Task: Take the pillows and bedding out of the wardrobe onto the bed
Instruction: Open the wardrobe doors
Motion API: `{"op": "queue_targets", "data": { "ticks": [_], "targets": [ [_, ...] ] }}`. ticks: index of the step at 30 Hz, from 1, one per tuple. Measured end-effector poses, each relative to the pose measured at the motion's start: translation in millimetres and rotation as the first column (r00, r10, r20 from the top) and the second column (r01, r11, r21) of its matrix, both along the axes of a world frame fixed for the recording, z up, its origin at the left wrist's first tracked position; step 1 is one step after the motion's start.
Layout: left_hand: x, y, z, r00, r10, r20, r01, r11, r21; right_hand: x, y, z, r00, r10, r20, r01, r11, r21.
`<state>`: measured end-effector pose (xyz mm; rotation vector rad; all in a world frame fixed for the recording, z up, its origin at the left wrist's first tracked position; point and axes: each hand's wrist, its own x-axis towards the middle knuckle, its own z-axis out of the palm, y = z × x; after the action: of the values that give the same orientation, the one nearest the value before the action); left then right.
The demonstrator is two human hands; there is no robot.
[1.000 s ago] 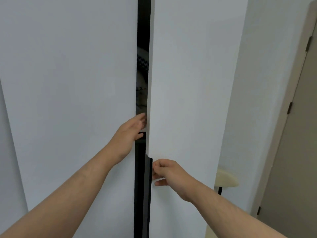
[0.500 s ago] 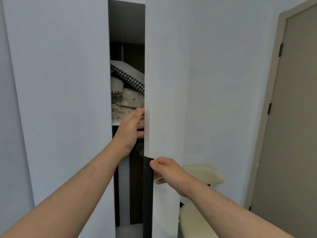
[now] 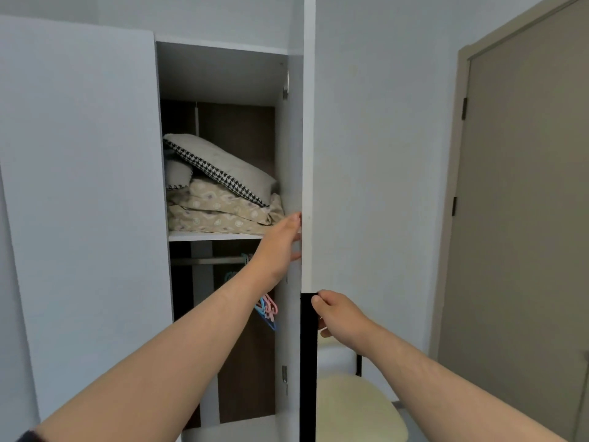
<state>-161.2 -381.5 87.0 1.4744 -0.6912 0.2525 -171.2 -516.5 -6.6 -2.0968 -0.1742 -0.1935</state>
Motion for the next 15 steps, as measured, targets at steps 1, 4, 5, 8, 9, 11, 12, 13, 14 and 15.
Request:
{"op": "queue_targets", "data": {
  "ticks": [1, 4, 5, 8, 9, 11, 12, 13, 14, 15],
  "targets": [
    [-1, -5, 0, 1.0, -0.009, 0.001, 0.009, 1.0, 0.016, -2, -6, 1, 1.0, -0.014, -0.005, 0.014, 1.0, -0.008],
    [-3, -19, -1, 1.0, -0.026, -0.017, 0.028, 0.993, 0.111, -5, -23, 1, 0.998, -0.056, -0.014, 0.056, 0.998, -0.01],
    [-3, -22, -2, 0.999, -0.029, -0.012, 0.031, 0.988, 0.151, -6, -28, 1, 0.998, -0.066, -0.017, 0.066, 0.998, -0.005],
    [2, -14, -14, 0.996, -0.065, 0.064, 0.045, 0.961, 0.273, -6, -36, -2, 0.998, -0.057, -0.005, 0.057, 0.998, 0.004],
    [3, -5, -19, 0.993, -0.046, 0.111, 0.007, 0.944, 0.328, -6, -35, -4, 0.998, -0.058, 0.019, 0.058, 0.998, -0.016],
    [8, 21, -35, 0.977, 0.044, 0.208, -0.13, 0.897, 0.422, -7, -29, -6, 0.98, -0.108, 0.169, 0.127, 0.986, -0.108],
    [11, 35, -43, 0.965, 0.104, 0.241, -0.206, 0.869, 0.45, -8, -24, -6, 0.941, -0.154, 0.301, 0.202, 0.97, -0.135],
    [15, 51, -50, 0.95, 0.168, 0.263, -0.277, 0.842, 0.462, -11, -16, -3, 0.87, -0.172, 0.462, 0.259, 0.957, -0.132],
    [19, 67, -55, 0.931, 0.234, 0.279, -0.344, 0.817, 0.463, -15, -7, 2, 0.779, -0.138, 0.612, 0.277, 0.951, -0.138],
    [23, 81, -59, 0.908, 0.306, 0.286, -0.41, 0.787, 0.46, -18, 3, 8, 0.7, -0.07, 0.711, 0.27, 0.948, -0.172]
  ]
}}
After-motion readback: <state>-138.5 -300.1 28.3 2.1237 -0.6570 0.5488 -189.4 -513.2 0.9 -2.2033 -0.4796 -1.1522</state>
